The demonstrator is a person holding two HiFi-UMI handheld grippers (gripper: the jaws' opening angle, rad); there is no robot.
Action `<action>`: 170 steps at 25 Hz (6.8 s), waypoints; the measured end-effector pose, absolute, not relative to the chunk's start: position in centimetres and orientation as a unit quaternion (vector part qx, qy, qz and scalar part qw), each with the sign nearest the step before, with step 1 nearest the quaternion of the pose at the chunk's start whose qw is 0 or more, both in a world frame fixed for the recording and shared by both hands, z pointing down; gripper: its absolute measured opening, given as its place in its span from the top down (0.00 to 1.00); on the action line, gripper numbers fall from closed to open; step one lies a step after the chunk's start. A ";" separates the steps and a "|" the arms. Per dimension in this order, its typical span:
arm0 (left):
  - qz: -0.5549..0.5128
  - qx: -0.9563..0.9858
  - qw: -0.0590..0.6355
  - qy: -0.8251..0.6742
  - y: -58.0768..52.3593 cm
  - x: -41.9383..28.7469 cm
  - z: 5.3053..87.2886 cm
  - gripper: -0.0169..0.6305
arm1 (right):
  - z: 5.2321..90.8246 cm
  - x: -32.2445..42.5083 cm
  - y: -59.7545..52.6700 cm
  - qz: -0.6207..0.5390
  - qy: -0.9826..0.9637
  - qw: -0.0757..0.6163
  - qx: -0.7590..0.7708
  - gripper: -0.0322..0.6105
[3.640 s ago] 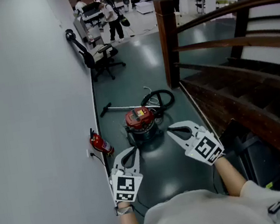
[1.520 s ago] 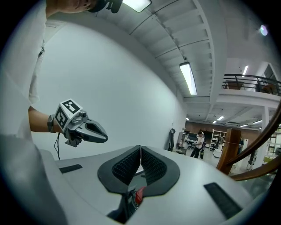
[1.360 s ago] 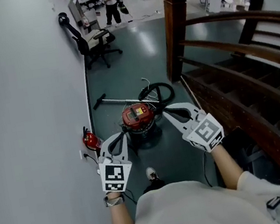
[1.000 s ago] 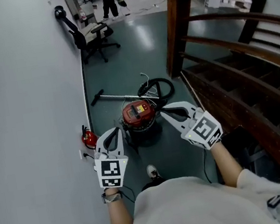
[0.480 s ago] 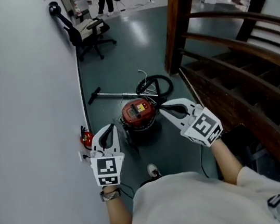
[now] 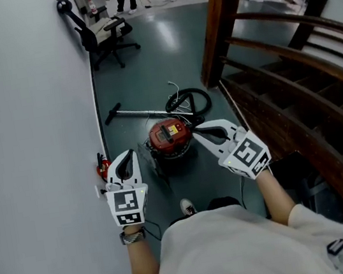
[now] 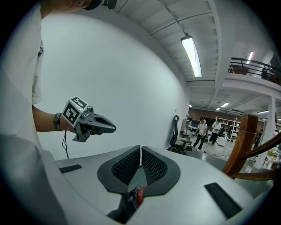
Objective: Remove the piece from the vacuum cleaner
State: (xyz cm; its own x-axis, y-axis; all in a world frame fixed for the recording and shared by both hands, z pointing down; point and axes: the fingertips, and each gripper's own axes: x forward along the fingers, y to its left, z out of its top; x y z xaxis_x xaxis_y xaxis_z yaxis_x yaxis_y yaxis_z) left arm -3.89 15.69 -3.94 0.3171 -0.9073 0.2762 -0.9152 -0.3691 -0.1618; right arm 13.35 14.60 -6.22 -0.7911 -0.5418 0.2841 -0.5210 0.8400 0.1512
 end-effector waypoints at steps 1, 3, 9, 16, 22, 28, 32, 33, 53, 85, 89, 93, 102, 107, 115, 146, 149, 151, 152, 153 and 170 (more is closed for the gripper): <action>0.162 0.812 0.013 -0.560 15.5 -4.0 -3.8 0.98 | -6.0 13.1 14.4 -0.030 -0.946 0.162 0.280 0.90; 0.162 0.812 0.017 -0.560 15.2 -4.3 -3.3 0.98 | -5.5 12.6 14.1 -0.027 -0.946 0.167 0.276 0.90; 0.169 0.813 0.030 -0.557 14.4 -4.8 -2.1 0.98 | -4.7 11.9 12.5 -0.020 -0.947 0.174 0.270 0.90; 0.184 0.807 0.036 -0.560 12.8 -6.2 -1.1 0.97 | -3.7 10.5 9.6 -0.013 -0.949 0.180 0.259 0.90; 0.199 0.795 0.055 -0.570 11.0 -6.7 0.3 0.98 | -2.7 9.6 7.2 -0.010 -0.953 0.193 0.232 0.90; 0.209 0.792 0.077 -0.568 8.3 -6.4 3.1 0.98 | -0.7 9.2 4.5 -0.005 -0.956 0.202 0.213 0.90; 0.239 0.785 0.092 -0.565 5.8 -6.7 5.7 0.98 | 1.5 8.9 2.3 0.015 -0.957 0.205 0.206 0.90; 0.250 0.780 0.098 -0.565 5.4 -6.9 6.4 0.98 | 1.9 8.9 1.7 0.021 -0.957 0.204 0.207 0.90; 0.282 0.746 0.198 -0.570 -1.9 -8.9 18.1 0.98 | 13.6 7.4 -8.7 0.136 -0.941 0.241 0.193 0.90; 0.282 0.674 0.350 -0.587 -3.0 -9.0 39.2 0.98 | 38.2 5.3 -10.0 0.295 -0.885 0.338 0.123 0.90; 0.280 0.666 0.361 -0.590 -2.9 -9.1 41.6 0.98 | 40.1 4.6 -10.2 0.293 -0.884 0.344 0.117 0.90; 0.273 0.663 0.372 -0.590 -2.8 -9.0 43.9 0.98 | 42.2 4.2 -10.8 0.299 -0.881 0.340 0.133 0.88; 0.257 0.656 0.398 -0.588 -3.1 -8.6 48.4 0.92 | 47.3 4.5 -11.5 0.316 -0.865 0.361 0.149 0.74; 0.260 0.650 0.407 -0.586 -3.0 -8.6 51.0 0.87 | 50.1 4.3 -11.8 0.324 -0.856 0.369 0.161 0.72; 0.256 0.631 0.423 -0.598 -2.2 -9.8 54.2 0.80 | 54.0 5.1 -11.7 0.340 -0.841 0.376 0.189 0.68; 0.219 0.620 0.459 -0.597 -1.7 -9.7 59.5 0.60 | 58.8 3.0 -10.2 0.398 -0.839 0.336 0.158 0.66; 0.228 0.610 0.465 -0.599 -1.7 -10.0 60.1 0.60 | 58.8 3.0 -10.2 0.391 -0.843 0.328 0.168 0.66; 0.238 0.604 0.469 -0.599 -1.7 -10.0 60.8 0.62 | 58.7 3.0 -10.3 0.389 -0.846 0.320 0.176 0.66; 0.241 0.601 0.471 -0.599 -1.7 -10.0 61.1 0.62 | 58.7 3.0 -10.3 0.388 -0.847 0.318 0.179 0.66; 0.242 0.598 0.474 -0.599 -1.6 -9.9 61.4 0.62 | 58.7 3.0 -10.3 0.386 -0.847 0.317 0.180 0.66; 0.265 0.576 0.479 -0.606 -0.2 -9.7 63.0 0.89 | 58.5 2.9 -10.3 0.369 -0.859 0.298 0.191 0.66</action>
